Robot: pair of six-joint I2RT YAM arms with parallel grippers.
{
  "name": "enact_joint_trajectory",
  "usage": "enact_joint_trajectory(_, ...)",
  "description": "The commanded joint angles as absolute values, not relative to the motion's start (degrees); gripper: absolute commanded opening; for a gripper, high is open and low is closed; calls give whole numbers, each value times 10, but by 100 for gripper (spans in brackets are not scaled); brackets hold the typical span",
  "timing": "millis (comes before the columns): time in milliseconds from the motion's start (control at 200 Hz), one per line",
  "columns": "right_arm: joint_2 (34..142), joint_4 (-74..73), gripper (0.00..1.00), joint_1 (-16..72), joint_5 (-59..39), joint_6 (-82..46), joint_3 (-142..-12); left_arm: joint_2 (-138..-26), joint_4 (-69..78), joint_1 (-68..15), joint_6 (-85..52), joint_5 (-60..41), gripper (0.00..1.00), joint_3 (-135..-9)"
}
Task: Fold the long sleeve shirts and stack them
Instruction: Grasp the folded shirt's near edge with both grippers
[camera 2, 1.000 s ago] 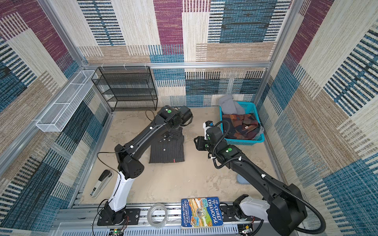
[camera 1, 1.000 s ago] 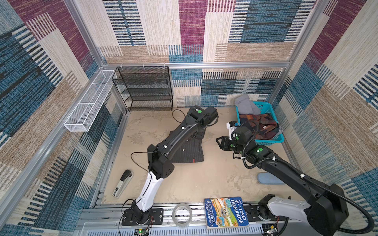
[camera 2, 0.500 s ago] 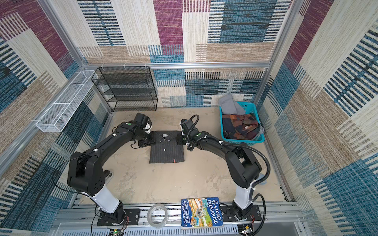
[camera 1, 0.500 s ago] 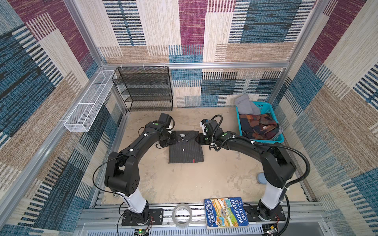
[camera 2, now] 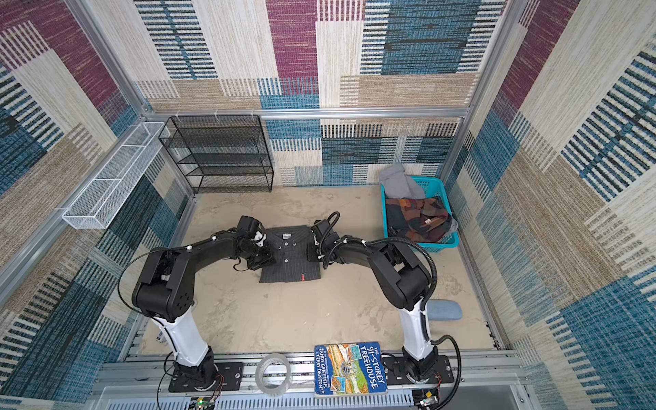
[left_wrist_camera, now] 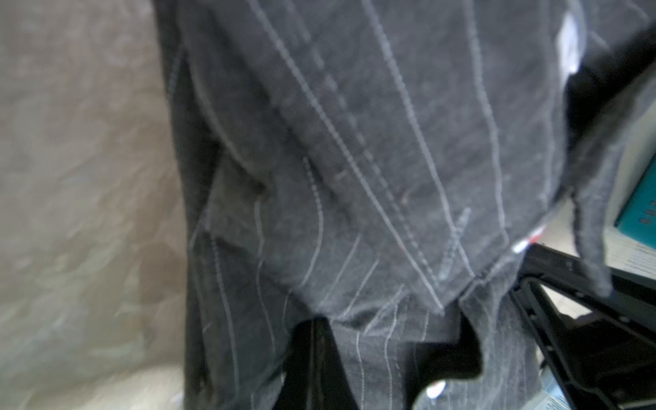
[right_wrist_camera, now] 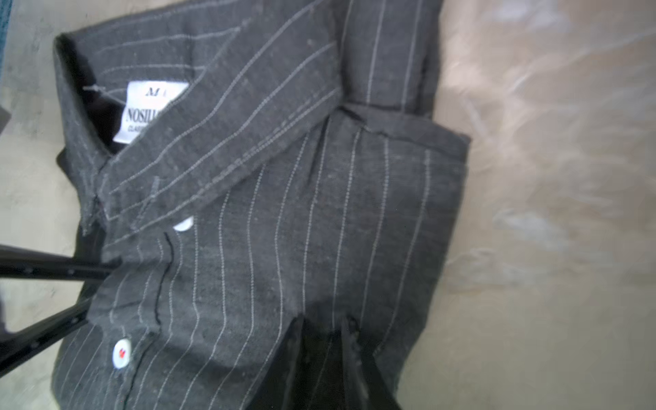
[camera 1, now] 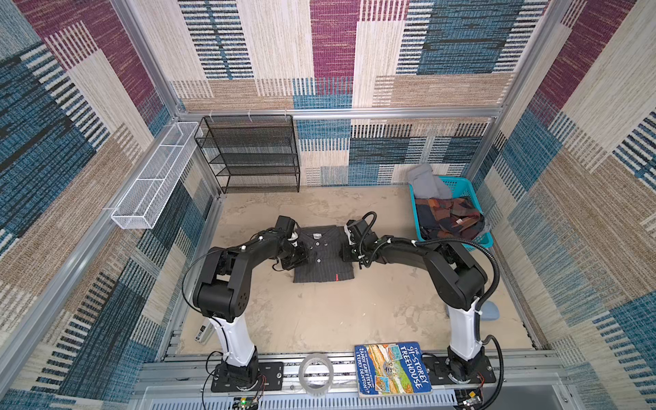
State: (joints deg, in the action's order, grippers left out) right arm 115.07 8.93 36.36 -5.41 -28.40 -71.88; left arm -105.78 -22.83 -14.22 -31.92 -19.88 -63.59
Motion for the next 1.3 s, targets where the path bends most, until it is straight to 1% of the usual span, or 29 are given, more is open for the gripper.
enact_joint_trajectory(0, 1130, 103, 23, 362, 6, -278, -718, -1052, -232, -139, -320, -170, 0, -632)
enact_joint_trajectory(180, 1058, 125, 25, 374, -15, -279, -713, -989, -260, -140, -338, -173, 0, -640)
enact_joint_trajectory(305, 1022, 148, 26, 398, -20, -286, -705, -939, -259, -150, -367, -203, 0, -636)
enact_joint_trajectory(421, 983, 136, 26, 400, -18, -315, -661, -900, -239, -193, -395, -212, 0, -626)
enact_joint_trajectory(511, 966, 141, 27, 398, -3, -325, -638, -896, -198, -231, -424, -218, 0, -616)
enact_joint_trajectory(551, 962, 145, 27, 395, 0, -327, -632, -905, -178, -241, -436, -217, 4, -614)
enact_joint_trajectory(621, 951, 144, 26, 388, -2, -332, -617, -933, -162, -251, -443, -215, 14, -621)
enact_joint_trajectory(666, 941, 139, 26, 382, -5, -334, -605, -955, -151, -254, -445, -219, 24, -629)
enact_joint_trajectory(701, 932, 136, 26, 377, -6, -336, -596, -971, -141, -257, -446, -215, 37, -632)
enact_joint_trajectory(726, 927, 135, 26, 373, -6, -337, -590, -982, -135, -259, -447, -212, 44, -635)
enact_joint_trajectory(751, 920, 134, 26, 368, -6, -337, -584, -994, -129, -259, -448, -209, 49, -638)
enact_joint_trajectory(801, 907, 133, 26, 362, -6, -338, -573, -1016, -112, -259, -451, -208, 54, -642)
enact_joint_trajectory(891, 887, 133, 26, 350, -6, -339, -556, -1052, -90, -256, -461, -206, 56, -649)
enact_joint_trajectory(1057, 852, 135, 26, 336, -2, -342, -527, -1098, -57, -235, -486, -210, 55, -642)
enact_joint_trajectory(1292, 836, 131, 26, 327, 0, -351, -495, -1113, -39, -220, -494, -221, 54, -629)
